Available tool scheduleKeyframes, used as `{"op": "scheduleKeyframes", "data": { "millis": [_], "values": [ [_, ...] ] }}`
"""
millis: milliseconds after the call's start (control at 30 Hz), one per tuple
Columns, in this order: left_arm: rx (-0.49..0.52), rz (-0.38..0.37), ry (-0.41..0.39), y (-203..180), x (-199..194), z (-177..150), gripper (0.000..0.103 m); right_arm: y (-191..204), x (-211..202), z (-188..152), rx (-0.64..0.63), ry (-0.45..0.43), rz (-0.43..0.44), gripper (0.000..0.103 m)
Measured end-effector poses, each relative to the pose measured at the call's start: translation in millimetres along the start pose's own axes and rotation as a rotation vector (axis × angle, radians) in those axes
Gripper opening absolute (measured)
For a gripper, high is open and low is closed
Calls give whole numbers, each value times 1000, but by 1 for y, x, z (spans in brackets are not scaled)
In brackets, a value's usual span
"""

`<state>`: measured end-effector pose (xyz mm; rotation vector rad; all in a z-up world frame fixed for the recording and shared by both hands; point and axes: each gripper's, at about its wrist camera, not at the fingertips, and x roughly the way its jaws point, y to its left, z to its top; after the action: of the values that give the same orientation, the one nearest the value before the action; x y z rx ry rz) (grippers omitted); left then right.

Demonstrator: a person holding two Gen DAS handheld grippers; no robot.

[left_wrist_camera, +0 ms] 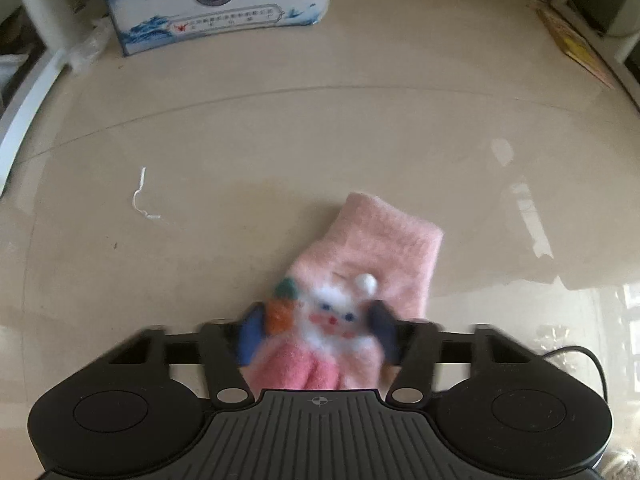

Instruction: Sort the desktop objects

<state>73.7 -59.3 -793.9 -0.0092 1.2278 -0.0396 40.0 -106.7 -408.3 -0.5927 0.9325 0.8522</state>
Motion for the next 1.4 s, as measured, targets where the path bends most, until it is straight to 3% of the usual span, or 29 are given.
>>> {"op": "scheduleKeyframes", "data": {
  "millis": [33,133,233,400,500,633,833,1000,1167,1400],
  "values": [
    [20,-23,19,-3,-2,0,15,0,-3,0,0,-8,-3,30],
    [41,-31,56,-8,-24,-4,13,-1,-14,3,28,-23,1,30],
    [-41,-65,4,6,-71,-2,13,-4,-33,10,73,-31,17,30],
    [-204,-75,-76,33,-195,2,13,-8,-84,30,106,-52,13,30],
    [-238,-68,-113,42,-282,9,13,-14,-123,44,132,-73,8,30],
    [-240,-67,-163,46,-397,25,13,-25,-182,64,177,-99,21,30],
    [-219,-91,-263,49,-562,77,13,-44,-267,89,245,-145,20,30],
    [-173,-119,-361,30,-685,120,13,-69,-342,103,294,-220,-12,30],
    [-192,-218,-438,18,-750,153,13,-94,-398,105,375,-246,-89,30],
    [8,-325,-528,3,-788,183,13,-94,-427,98,580,-241,-289,30]
  ]
}}
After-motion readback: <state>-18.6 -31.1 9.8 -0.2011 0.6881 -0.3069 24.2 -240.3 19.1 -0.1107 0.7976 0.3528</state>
